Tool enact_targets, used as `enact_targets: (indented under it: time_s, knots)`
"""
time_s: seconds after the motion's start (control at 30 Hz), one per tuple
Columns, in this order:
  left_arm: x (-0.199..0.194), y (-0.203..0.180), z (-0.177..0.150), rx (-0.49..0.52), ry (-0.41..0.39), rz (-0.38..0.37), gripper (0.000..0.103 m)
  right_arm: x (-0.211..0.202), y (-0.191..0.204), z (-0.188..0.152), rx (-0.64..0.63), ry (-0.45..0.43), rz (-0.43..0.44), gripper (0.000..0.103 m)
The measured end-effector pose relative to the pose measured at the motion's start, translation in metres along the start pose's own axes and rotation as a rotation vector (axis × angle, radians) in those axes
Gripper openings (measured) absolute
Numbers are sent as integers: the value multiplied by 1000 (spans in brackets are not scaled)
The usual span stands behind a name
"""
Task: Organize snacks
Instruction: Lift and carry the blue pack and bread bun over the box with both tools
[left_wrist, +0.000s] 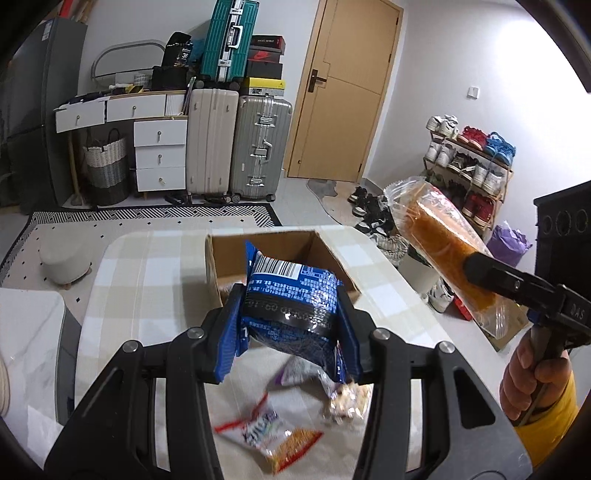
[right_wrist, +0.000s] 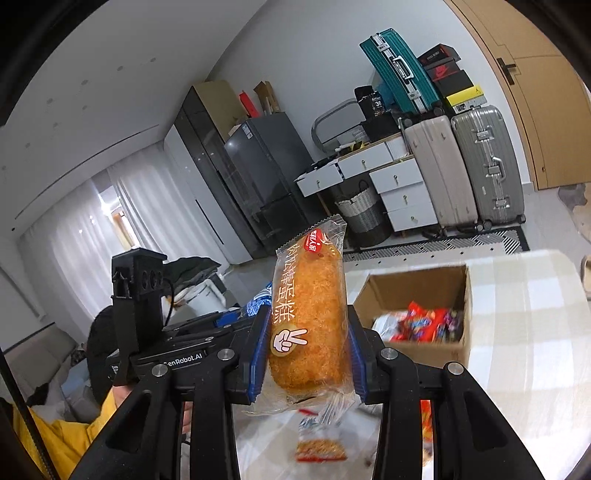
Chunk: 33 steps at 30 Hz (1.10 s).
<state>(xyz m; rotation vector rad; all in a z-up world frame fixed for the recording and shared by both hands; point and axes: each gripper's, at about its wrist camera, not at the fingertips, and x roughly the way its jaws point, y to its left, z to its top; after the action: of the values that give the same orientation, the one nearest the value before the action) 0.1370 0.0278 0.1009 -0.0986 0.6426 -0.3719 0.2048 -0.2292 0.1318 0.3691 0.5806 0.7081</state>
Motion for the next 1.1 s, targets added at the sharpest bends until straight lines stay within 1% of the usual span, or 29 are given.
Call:
enact_targets:
  time_s: [0.13,0.3,0.5,0.6,0.7,0.9,1.1]
  knots:
    - [19,-1,23,3,1,8,43,17,-11,17,16,13,-13,38]
    - [57,6,54,-10,24,19,43,39,-25,36,25,33,-35,38]
    - [113,21,83,-24,62,33,43,67,-48,54,39,62,-66,38]
    - [143,29,93,-33,84,35,43,82,-63,58,51,89,-82,38]
    - [170,35,98,-34,112,41,43,95,-76,59,61,112,-95,38]
    - [223,46,94,-38,171,49,43,120,-97,56,80,162,-121,38]
    - [267,55,88,-39,213,55,43,134,-113,47,102,193,-137,38]
